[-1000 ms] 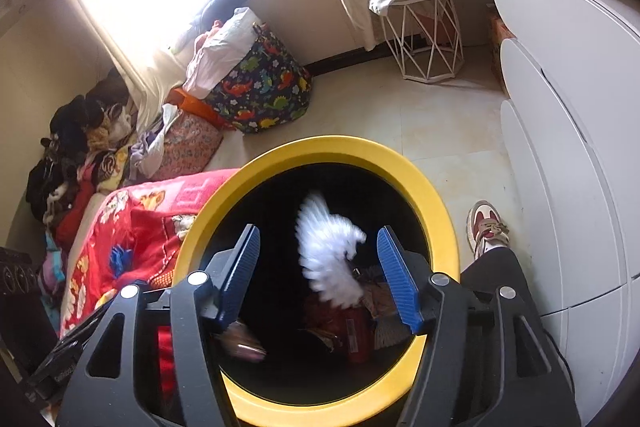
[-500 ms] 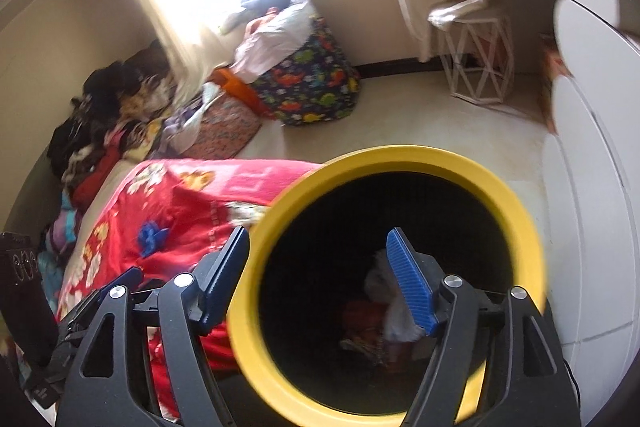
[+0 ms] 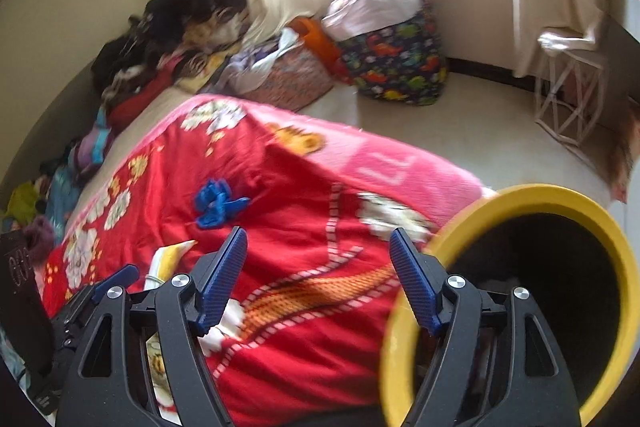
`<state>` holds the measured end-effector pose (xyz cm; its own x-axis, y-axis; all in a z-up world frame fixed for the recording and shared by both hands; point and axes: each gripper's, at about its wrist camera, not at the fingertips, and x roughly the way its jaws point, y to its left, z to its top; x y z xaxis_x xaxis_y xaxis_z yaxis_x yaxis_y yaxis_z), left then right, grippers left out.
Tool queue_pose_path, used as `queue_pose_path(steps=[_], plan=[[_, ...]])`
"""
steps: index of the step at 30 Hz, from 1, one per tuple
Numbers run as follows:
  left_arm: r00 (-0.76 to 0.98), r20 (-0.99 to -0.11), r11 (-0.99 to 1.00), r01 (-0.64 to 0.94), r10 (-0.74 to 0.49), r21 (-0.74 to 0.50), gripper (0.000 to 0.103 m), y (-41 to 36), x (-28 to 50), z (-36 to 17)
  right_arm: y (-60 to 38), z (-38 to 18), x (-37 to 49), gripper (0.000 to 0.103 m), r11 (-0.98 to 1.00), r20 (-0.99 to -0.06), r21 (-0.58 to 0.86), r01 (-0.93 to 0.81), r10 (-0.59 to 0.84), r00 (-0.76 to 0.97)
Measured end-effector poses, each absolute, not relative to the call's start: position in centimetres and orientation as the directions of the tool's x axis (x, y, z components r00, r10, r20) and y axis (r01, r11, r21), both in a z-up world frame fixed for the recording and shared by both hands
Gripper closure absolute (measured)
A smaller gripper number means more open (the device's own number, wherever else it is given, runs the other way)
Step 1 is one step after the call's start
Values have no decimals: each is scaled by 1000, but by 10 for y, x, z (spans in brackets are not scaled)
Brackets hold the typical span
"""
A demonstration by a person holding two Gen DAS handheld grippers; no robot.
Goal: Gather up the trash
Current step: 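Grasp blue glove with right tool while left tool grasps white-yellow printed packet, then carry the blue glove and white-yellow packet over the bin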
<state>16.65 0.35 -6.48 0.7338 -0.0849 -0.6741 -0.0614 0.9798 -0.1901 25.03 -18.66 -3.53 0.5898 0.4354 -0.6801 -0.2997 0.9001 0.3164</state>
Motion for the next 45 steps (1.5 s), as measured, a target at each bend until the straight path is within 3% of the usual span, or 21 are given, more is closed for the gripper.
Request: queue_pose_path(steps=[11, 17, 23, 27, 28, 30, 45], plan=[[688, -724, 958, -174, -47, -227, 14, 57, 167, -91, -91, -70, 303, 32, 852, -736, 361, -379, 510, 445], [652, -753, 945, -190, -82, -268, 32, 65, 168, -107, -55, -96, 327, 42, 834, -760, 414, -366, 538, 365], [634, -767, 938, -199, -100, -286, 49, 68, 167, -117, -40, -119, 341, 69, 806, -751, 502, -314, 586, 304], [621, -777, 934, -210, -103, -291, 60, 68, 168, -122, -40, -123, 343, 98, 779, -730, 545, -309, 623, 281], [618, -779, 933, -213, -103, -292, 64, 69, 168, -123, -43, -121, 341, 100, 776, -724, 547, -312, 627, 290], [616, -781, 931, -217, -104, -294, 72, 70, 168, -124, -49, -115, 336, 101, 770, -707, 549, -324, 635, 312], [649, -740, 943, -106, -176, -316, 78, 41, 170, -102, -157, -45, 277, 101, 804, -587, 493, -334, 590, 555]])
